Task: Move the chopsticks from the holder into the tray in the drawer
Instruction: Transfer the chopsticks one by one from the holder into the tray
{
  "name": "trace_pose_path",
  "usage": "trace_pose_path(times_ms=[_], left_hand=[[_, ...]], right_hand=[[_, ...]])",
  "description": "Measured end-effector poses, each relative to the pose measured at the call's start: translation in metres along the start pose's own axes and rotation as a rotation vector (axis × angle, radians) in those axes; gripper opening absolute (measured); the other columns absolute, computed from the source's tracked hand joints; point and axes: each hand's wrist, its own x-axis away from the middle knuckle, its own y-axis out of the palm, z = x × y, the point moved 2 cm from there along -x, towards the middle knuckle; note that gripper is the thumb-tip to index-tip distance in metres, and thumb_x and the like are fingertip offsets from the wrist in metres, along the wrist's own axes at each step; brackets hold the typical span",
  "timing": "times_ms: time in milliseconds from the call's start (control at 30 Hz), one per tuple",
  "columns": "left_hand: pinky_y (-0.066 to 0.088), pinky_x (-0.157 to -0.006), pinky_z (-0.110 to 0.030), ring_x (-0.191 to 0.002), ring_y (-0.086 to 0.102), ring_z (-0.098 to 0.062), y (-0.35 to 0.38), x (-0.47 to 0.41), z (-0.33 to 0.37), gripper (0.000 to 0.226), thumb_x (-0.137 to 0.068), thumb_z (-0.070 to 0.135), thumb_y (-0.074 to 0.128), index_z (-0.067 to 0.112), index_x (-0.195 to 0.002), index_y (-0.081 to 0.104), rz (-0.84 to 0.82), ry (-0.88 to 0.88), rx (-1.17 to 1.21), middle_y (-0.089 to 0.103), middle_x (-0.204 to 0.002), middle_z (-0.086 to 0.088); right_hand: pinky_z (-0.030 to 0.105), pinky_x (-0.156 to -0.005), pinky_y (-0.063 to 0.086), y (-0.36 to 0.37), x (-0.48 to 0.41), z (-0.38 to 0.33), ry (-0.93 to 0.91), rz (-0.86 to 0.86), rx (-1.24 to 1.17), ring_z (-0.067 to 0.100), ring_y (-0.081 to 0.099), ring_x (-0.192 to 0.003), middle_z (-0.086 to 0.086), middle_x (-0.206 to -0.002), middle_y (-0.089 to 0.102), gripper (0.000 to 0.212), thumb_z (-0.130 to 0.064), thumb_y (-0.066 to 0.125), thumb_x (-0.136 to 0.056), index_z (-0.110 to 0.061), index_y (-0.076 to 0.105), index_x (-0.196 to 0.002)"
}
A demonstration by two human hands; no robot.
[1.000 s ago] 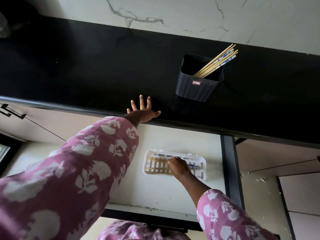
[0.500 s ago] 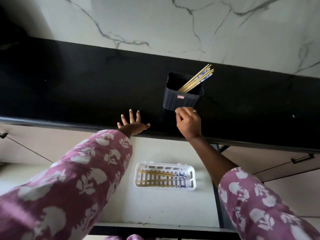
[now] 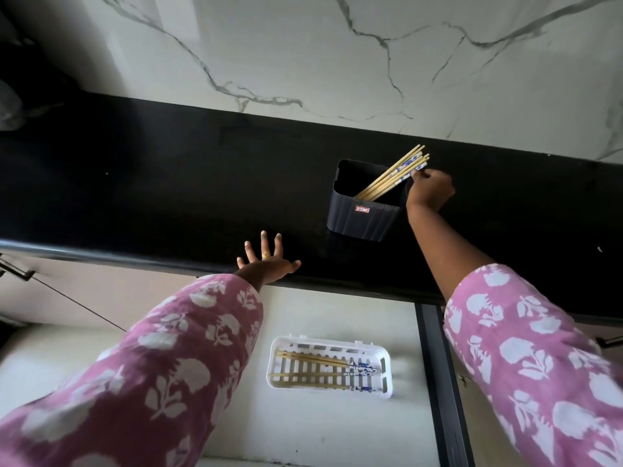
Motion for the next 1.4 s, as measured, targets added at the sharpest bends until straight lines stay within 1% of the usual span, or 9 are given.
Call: trace_pose_path(times_ms=[133,300,400,500,567,1000,1167,1267,1400], left_hand=[[-0.001,-0.114,-0.056,-0.144,-0.011,-0.04,0.001,-0.003,-0.001,0.073,-0.089,0.069,0.027,0.036,-0.151,0.005,-0.011,-0.006,0.029,-0.004,-0.16,0.004],[-0.002,-0.114,-0.055,-0.144,-0.013,-0.039,0.001,-0.004,-0.001,0.073,-0.09,0.067,0.029,0.036,-0.15,0.001,0.008,-0.002,0.007,-0.008,-0.16,0.004],[-0.001,-0.114,-0.055,-0.144,-0.013,-0.038,0.002,-0.004,-0.001,0.073,-0.09,0.067,0.029,0.036,-0.15,0.001,0.014,-0.007,0.006,-0.008,-0.16,0.005],[-0.001,-0.114,-0.055,-0.144,-0.011,-0.039,0.001,-0.004,-0.001,0.072,-0.09,0.067,0.028,0.036,-0.15,0.002,0.002,-0.007,0.005,-0.005,-0.16,0.004],[-0.001,-0.114,-0.055,-0.144,-0.011,-0.039,0.0,-0.004,-0.002,0.072,-0.091,0.067,0.028,0.036,-0.151,0.003,0.004,-0.006,0.0,-0.005,-0.16,0.003],[0.0,-0.115,-0.055,-0.145,-0.006,-0.04,0.002,-0.001,-0.003,0.071,-0.09,0.069,0.025,0.035,-0.151,0.01,-0.009,0.003,0.046,0.005,-0.161,0.002],[0.001,-0.115,-0.053,-0.144,-0.012,-0.042,-0.009,0.008,0.004,0.074,-0.092,0.065,0.029,0.03,-0.152,0.003,-0.032,-0.01,-0.009,-0.006,-0.16,-0.003],[0.003,-0.116,-0.053,-0.143,-0.012,-0.044,-0.025,0.015,0.021,0.081,-0.093,0.059,0.037,0.021,-0.152,-0.004,-0.047,-0.052,0.047,-0.014,-0.159,-0.009],[0.018,-0.117,-0.048,-0.145,0.01,-0.037,-0.049,0.019,0.053,0.076,-0.095,0.05,0.044,0.008,-0.15,0.013,-0.015,-0.02,0.297,0.007,-0.158,-0.017]], right_hand=[[0.033,-0.09,0.051,0.013,-0.022,-0.002,0.146,-0.051,-0.115,0.028,0.065,-0.106,0.02,-0.113,0.068,0.036,-0.022,0.068,-0.085,0.004,0.066,-0.11],[0.032,-0.095,0.05,0.016,-0.03,-0.004,0.325,-0.042,-0.241,0.029,0.058,-0.119,0.02,-0.13,0.058,0.052,-0.019,0.068,-0.085,0.005,0.049,-0.127],[0.035,-0.086,0.057,0.021,-0.042,0.004,0.413,-0.099,-0.344,0.027,0.068,-0.102,0.017,-0.116,0.067,0.05,-0.02,0.073,-0.08,0.004,0.055,-0.12],[0.026,-0.072,0.06,0.02,-0.038,0.0,0.445,-0.157,-0.469,0.017,0.068,-0.079,0.01,-0.093,0.066,0.03,-0.007,0.068,-0.084,0.006,0.062,-0.111],[0.023,-0.067,0.059,0.019,-0.038,-0.001,0.431,-0.154,-0.493,0.016,0.067,-0.077,0.011,-0.091,0.065,0.028,-0.004,0.067,-0.084,0.005,0.062,-0.11],[0.035,-0.078,0.06,-0.032,-0.035,-0.02,0.285,0.115,-0.496,0.026,0.071,-0.082,0.02,-0.094,0.073,0.022,-0.007,0.066,-0.081,0.003,0.07,-0.1],[0.026,-0.075,0.057,-0.066,-0.022,-0.032,0.226,0.224,-0.538,0.021,0.069,-0.081,0.016,-0.094,0.073,0.02,-0.01,0.06,-0.087,0.0,0.072,-0.099],[0.014,-0.06,0.048,-0.08,-0.015,-0.034,0.211,0.279,-0.564,0.016,0.065,-0.076,0.015,-0.095,0.074,0.021,-0.012,0.057,-0.089,-0.002,0.072,-0.101],[0.006,-0.05,0.042,-0.093,-0.003,-0.034,0.248,0.354,-0.59,0.014,0.064,-0.076,0.012,-0.095,0.074,0.022,-0.014,0.057,-0.088,-0.004,0.073,-0.1]])
